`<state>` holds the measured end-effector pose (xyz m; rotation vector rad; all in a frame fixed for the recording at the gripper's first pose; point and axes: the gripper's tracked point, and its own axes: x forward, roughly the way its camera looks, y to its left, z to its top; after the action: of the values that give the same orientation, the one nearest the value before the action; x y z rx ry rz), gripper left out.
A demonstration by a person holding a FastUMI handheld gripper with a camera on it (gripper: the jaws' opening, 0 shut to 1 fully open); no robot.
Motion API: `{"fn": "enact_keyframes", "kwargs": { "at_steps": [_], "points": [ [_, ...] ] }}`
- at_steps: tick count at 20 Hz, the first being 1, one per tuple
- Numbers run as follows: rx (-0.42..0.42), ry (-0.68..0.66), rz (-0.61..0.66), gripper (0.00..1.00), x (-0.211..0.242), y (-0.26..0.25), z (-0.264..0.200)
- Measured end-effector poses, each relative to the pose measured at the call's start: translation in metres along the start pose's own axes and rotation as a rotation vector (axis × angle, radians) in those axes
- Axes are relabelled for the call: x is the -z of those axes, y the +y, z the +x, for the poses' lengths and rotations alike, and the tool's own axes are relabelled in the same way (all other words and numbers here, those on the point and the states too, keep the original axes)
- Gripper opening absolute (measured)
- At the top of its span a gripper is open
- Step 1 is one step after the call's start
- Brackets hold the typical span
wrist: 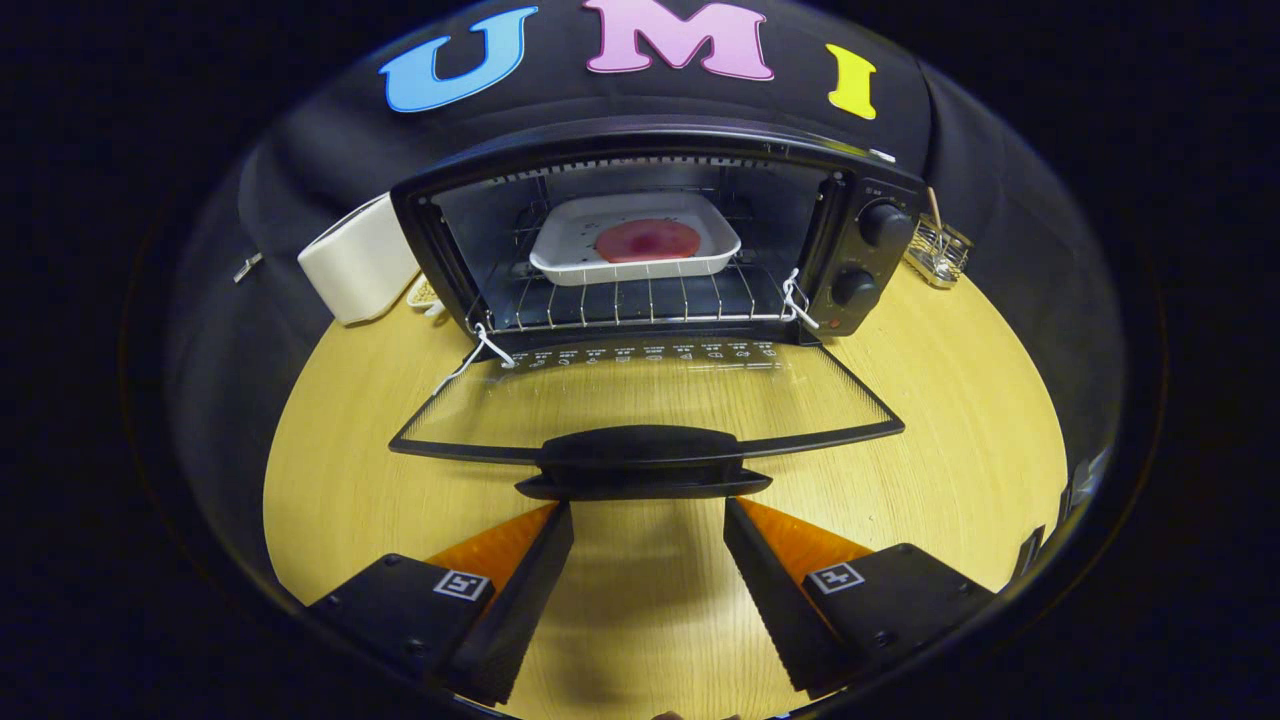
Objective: Open the toaster oven, put the food inside, and close the toaster oven door.
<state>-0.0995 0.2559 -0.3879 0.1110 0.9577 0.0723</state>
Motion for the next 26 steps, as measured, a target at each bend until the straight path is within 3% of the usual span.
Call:
{"fn": "enact_keyframes", "kwargs": {
  "at_steps": [9,26],
  "points": [
    [-0.035,-0.105,-0.018,0.99,-0.029,0.001,-0.019],
    [-0.070,-0.325,0.011,0.99,-0.125,-0.014,-0.063]
  ]
}}
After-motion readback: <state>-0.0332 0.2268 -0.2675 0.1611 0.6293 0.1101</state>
